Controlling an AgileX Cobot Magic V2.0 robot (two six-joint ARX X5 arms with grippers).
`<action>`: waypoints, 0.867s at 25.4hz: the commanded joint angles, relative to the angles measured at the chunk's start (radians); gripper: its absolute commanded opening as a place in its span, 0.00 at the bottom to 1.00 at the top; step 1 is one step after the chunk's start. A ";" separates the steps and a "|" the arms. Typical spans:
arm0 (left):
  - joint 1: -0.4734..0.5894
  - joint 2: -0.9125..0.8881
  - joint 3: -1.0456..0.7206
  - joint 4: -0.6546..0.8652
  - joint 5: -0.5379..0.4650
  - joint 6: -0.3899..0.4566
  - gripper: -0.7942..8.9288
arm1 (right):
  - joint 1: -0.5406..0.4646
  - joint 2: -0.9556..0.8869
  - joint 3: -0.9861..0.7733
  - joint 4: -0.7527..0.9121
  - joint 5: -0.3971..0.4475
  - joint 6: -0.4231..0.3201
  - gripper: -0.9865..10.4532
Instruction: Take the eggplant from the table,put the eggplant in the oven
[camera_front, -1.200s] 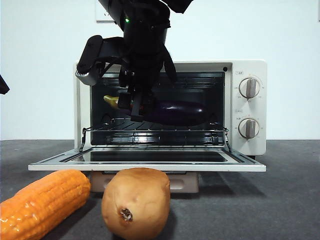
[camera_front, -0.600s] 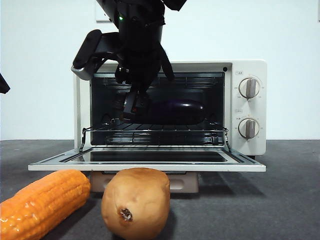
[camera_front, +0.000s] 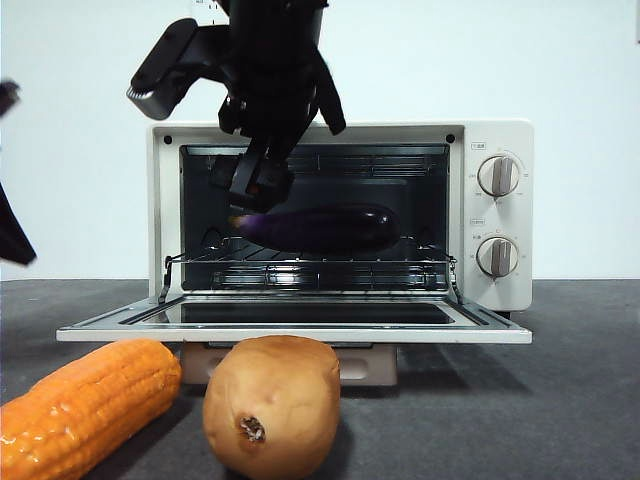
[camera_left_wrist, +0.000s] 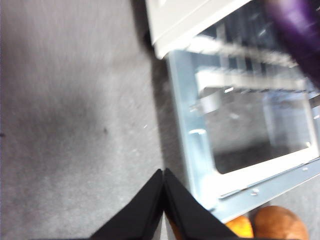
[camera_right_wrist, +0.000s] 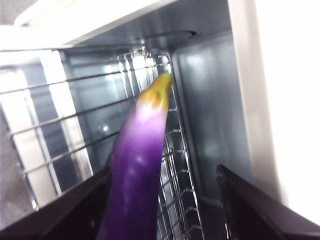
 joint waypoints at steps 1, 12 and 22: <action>-0.011 0.084 0.006 0.029 0.003 -0.011 0.09 | 0.027 -0.045 0.025 -0.001 0.000 0.061 0.38; -0.098 0.235 0.006 0.050 0.003 -0.021 0.09 | 0.164 -0.476 0.025 -0.173 -0.052 0.259 0.15; -0.147 0.322 0.006 0.058 0.058 0.005 0.09 | 0.218 -0.764 0.025 -0.172 -0.052 0.295 0.11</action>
